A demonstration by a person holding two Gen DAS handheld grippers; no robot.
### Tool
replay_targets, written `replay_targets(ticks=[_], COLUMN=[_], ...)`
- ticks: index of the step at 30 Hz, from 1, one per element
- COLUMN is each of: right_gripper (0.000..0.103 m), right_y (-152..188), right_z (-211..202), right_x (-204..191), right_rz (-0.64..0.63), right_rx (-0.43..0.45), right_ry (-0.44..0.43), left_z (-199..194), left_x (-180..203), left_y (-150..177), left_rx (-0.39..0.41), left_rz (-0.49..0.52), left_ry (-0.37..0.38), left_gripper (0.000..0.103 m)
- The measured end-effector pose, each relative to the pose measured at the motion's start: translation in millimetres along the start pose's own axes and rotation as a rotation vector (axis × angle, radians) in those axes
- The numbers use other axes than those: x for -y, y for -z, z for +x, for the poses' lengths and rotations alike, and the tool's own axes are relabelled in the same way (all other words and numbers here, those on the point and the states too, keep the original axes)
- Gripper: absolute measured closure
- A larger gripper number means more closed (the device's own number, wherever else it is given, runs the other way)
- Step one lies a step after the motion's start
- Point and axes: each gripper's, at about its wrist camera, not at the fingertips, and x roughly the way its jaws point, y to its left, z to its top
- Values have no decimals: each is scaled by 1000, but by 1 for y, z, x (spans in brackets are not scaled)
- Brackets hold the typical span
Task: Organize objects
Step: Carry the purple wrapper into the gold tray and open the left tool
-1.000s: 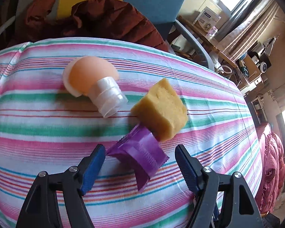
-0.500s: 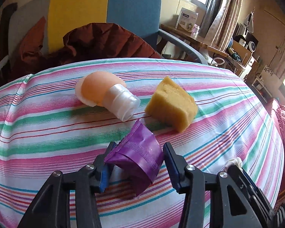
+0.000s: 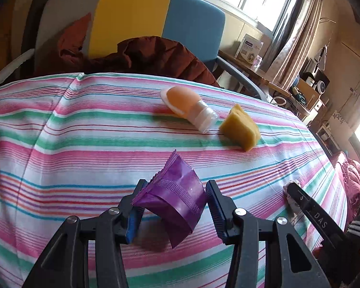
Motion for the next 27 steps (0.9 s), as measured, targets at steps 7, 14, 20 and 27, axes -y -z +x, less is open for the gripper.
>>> replay_targets(ticks=[7,14,20,27], right_gripper=[73,73,73,73], right_y=[2,8,25,41], right_z=[-14,-23,-43,-49], right_x=[-31,-52,-78,-101], right_rz=[-164,-268,-392,-518], right_rx=[67,84,123,140], right_ry=[8,-16,-42,-77], left_z=[-26,-46,-59,-84], left_x=[-18,-30,-42,-49], left_y=[18,34,44,57], left_rx=[26,52,63,69], left_rz=[-18,-23,-33,-26], left_ry=[-13,-20,-36,-37], left_gripper=[53,53,53,53])
